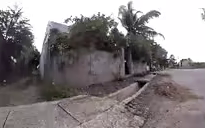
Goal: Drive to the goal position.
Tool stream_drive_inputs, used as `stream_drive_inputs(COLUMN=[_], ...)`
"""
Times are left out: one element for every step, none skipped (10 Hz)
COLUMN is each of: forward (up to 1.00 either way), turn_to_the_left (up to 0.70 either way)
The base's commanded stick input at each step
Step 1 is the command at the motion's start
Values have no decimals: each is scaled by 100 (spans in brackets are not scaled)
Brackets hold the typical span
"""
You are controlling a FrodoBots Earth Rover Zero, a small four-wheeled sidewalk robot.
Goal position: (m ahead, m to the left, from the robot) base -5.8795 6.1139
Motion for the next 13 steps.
stream_drive_inputs(forward=[35, 0, 0, 0, 0, 0, 0, 0, 0, 0, 0, 0, 0], turn_to_the_left=[36, 23, 0, 0, 0, 0, 0, 0, 0, 0, 0, 11, 45])
